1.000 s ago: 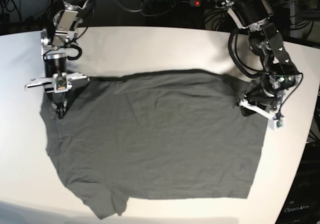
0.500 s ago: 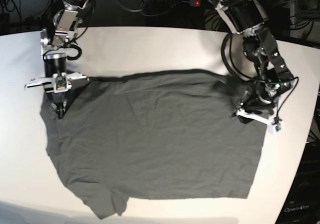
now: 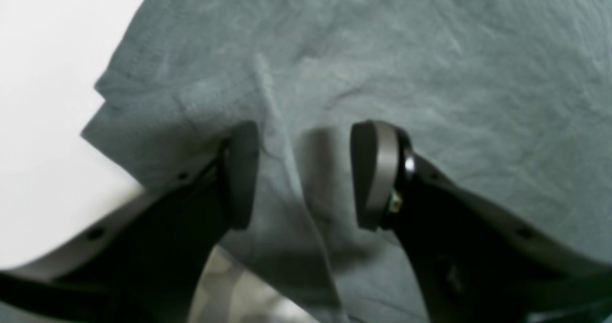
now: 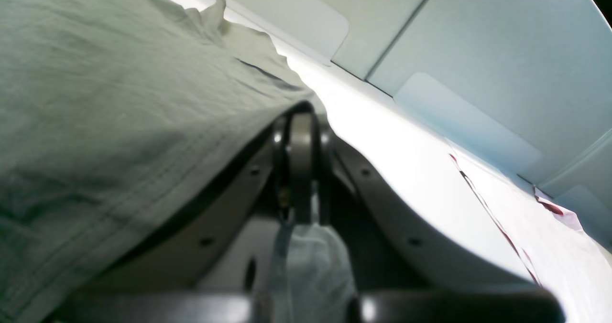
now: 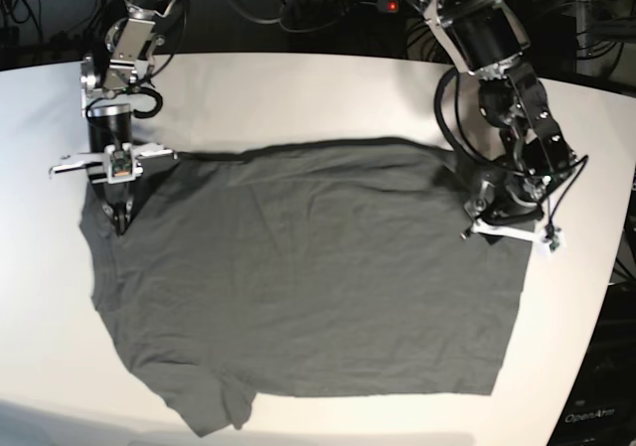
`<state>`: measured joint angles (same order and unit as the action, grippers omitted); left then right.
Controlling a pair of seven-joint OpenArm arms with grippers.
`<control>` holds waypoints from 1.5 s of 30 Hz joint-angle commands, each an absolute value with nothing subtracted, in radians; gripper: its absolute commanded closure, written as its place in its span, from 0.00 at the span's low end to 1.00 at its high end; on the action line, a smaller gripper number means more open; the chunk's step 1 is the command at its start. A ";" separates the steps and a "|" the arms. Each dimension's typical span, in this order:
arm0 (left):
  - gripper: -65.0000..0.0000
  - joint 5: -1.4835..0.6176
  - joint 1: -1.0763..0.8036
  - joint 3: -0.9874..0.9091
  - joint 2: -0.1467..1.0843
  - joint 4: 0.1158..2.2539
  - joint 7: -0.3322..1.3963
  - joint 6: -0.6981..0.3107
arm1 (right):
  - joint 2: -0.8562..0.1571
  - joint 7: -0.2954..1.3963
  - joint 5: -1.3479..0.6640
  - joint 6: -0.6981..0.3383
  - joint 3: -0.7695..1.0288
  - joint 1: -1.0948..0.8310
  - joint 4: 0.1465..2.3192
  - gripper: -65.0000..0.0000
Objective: Fold the T-shirt properly
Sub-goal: 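Close the right gripper on the shoulder corner while left holds hem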
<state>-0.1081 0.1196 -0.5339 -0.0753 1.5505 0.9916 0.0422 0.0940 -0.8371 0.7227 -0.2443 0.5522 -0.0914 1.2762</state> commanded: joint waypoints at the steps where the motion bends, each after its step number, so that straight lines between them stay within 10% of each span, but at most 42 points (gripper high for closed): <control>1: 0.54 -0.113 0.142 -0.533 -0.073 1.566 0.980 0.042 | 0.085 -0.865 0.705 -0.254 0.552 -0.081 1.293 1.00; 25: 0.55 -0.113 0.182 -0.532 -0.064 1.455 1.024 0.148 | 0.085 -0.866 0.705 -0.254 0.550 -0.077 1.296 1.00; 30: 0.82 -0.113 0.174 -0.533 -0.064 1.463 1.026 0.148 | 0.085 -0.866 0.705 -0.254 0.550 -0.074 1.296 1.00; 45: 0.95 -0.120 0.133 -0.535 -0.062 1.503 1.027 0.143 | 0.084 -0.866 0.705 -0.254 0.552 -0.073 1.297 1.00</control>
<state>-0.1154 0.1177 -0.5339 -0.0673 1.4811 1.0393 0.1478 0.0937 -0.8379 0.7231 -0.2443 0.5514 -0.0860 1.2766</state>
